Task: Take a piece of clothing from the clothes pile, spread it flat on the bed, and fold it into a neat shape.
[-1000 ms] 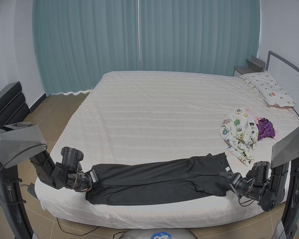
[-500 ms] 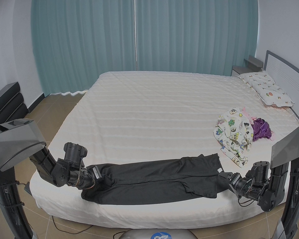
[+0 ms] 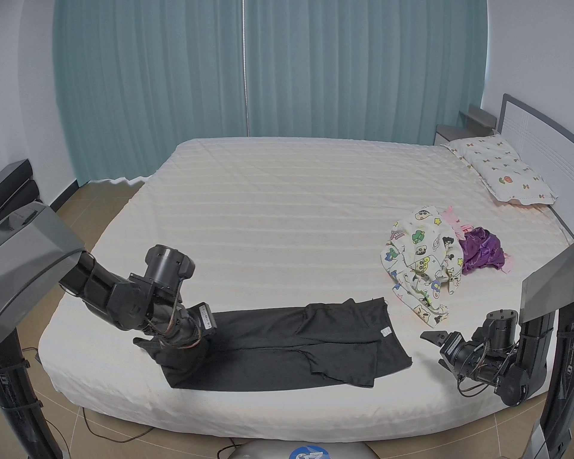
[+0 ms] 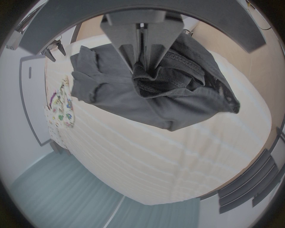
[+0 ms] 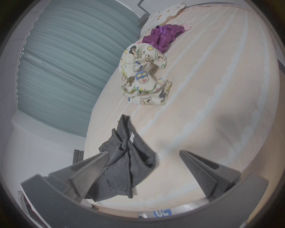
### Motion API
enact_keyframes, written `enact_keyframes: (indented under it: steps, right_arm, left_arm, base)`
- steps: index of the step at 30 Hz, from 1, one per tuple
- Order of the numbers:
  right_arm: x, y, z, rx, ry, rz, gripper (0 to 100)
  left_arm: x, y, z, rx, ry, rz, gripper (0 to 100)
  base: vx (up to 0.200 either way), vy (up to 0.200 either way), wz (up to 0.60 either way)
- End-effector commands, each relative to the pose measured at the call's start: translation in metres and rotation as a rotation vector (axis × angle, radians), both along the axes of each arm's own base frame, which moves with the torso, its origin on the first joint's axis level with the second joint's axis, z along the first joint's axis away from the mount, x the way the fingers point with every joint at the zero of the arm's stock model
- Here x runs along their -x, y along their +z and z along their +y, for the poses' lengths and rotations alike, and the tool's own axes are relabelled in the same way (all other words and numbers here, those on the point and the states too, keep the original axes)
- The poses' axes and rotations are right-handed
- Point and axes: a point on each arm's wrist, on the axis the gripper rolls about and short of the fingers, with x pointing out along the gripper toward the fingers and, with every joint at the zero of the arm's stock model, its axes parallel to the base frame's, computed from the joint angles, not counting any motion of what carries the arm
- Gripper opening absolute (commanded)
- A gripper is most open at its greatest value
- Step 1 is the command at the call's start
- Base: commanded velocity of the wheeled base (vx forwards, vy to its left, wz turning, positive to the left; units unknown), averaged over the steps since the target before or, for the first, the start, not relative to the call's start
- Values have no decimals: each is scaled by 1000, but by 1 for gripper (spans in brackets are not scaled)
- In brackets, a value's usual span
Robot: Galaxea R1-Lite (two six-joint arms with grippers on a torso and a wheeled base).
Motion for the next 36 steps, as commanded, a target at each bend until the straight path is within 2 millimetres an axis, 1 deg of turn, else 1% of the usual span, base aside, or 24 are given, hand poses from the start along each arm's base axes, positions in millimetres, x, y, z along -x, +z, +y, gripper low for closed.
enact_keyframes:
  steps: [1, 2, 6, 8, 10, 12, 13, 16, 20, 21, 22, 23, 27, 28, 31, 36]
  right_arm:
    - [-1, 1, 0, -1, 2, -16, 100]
    - [-1, 1, 0, -1, 2, -16, 100]
    - [-1, 1, 0, -1, 2, -16, 100]
    - [-1, 1, 1, -1, 2, -17, 100]
    - [-1, 1, 1, -1, 4, -17, 100]
    - [-1, 1, 1, -1, 4, -17, 100]
    - [-1, 1, 1, -1, 4, -17, 100]
    - [-1, 1, 1, -1, 2, -16, 100]
    - [-1, 1, 1, -1, 2, -16, 100]
    - [-1, 1, 1, -1, 2, -16, 100]
    - [-1, 1, 1, -1, 2, -16, 100]
    - [-1, 1, 1, -1, 2, -16, 100]
    - [0, 1, 1, -1, 4, -12, 100]
    - [0, 1, 1, -2, 3, -12, 100]
    - [0, 0, 1, -3, 4, -9, 100]
    - [1, -1, 1, -1, 5, -1, 100]
  left_arm:
    - [-2, 8, -22, 4, -52, -19, 0]
    - [-4, 11, -32, 9, -64, -17, 0]
    - [-8, 12, -46, 4, -67, -6, 0]
    - [-13, 9, -55, -2, -77, -4, 0]
    - [-15, 7, -58, -6, -82, 1, 0]
    - [-16, 3, -70, -16, -106, 18, 0]
    - [-16, 3, -70, -16, -106, 18, 0]
    - [-25, -3, -86, -24, -125, 22, 0]
    - [-33, -9, -99, -49, -118, 9, 0]
    - [-35, -11, -103, -53, -113, 8, 0]
    - [-35, -11, -103, -53, -113, 8, 0]
    - [-34, -16, -112, -50, -117, 14, 0]
    - [-41, -21, -119, -31, -92, 13, 0]
    - [-42, -22, -119, -27, -86, 16, 100]
    - [-42, -23, -119, -31, -86, 27, 100]
    - [-45, -17, -117, 5, -40, 19, 100]
  base:
    - [0, -200, 0]
    - [0, -200, 0]
    - [0, -200, 0]
    - [0, -200, 0]
    - [0, -200, 0]
    - [0, -200, 0]
    - [0, -200, 0]
    - [0, -200, 0]
    - [0, -200, 0]
    - [0, 0, 0]
    - [0, 0, 0]
    - [0, 0, 0]
    - [0, 0, 0]
    - [0, 0, 0]
    - [0, 0, 0]
    - [0, 0, 0]
